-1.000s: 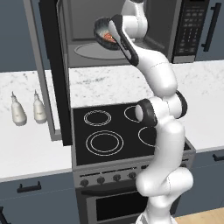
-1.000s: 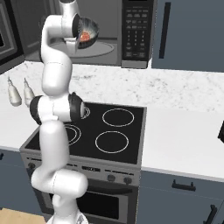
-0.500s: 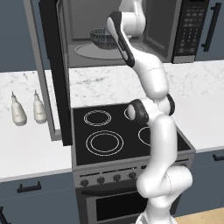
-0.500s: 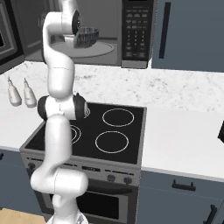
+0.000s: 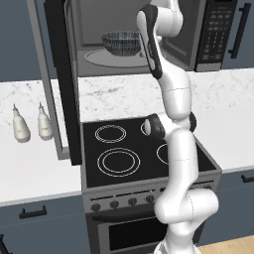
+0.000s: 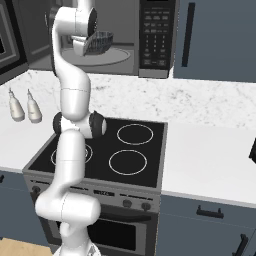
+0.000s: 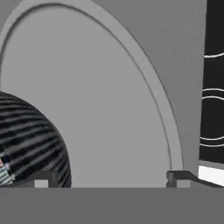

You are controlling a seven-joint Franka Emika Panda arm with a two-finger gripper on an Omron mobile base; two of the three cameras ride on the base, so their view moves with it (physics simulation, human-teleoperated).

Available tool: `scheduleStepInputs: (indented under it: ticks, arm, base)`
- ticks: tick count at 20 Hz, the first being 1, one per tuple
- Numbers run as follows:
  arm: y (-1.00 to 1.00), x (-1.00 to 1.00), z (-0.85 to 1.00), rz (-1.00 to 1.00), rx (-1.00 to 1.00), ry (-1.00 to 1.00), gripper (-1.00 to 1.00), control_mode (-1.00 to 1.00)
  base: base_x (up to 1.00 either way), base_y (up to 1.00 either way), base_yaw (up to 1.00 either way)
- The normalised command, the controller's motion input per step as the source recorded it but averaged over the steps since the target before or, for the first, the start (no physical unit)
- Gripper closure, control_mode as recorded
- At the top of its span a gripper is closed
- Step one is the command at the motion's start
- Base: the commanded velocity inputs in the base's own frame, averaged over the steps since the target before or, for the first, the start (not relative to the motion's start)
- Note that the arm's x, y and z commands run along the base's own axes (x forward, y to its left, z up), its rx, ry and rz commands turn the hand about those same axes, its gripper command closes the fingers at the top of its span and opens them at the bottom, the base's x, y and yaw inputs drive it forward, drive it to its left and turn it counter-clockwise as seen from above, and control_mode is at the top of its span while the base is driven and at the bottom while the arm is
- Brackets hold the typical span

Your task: Open the microwave, place the bowl with waffle inside the microwave, then close the microwave door and turn it on.

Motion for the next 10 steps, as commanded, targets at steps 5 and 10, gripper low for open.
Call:
scheduleStepInputs:
  ticks: [5, 10]
  arm:
    - [-0.34, -1.00, -0.79, 0.00, 0.00, 0.44, -1.00, -1.00]
    - [-0.03, -1.00, -0.11, 0.01, 0.05, 0.12, -1.00, -1.00]
  base:
    - [0.00, 0.00, 0.00]
    - [0.00, 0.00, 0.00]
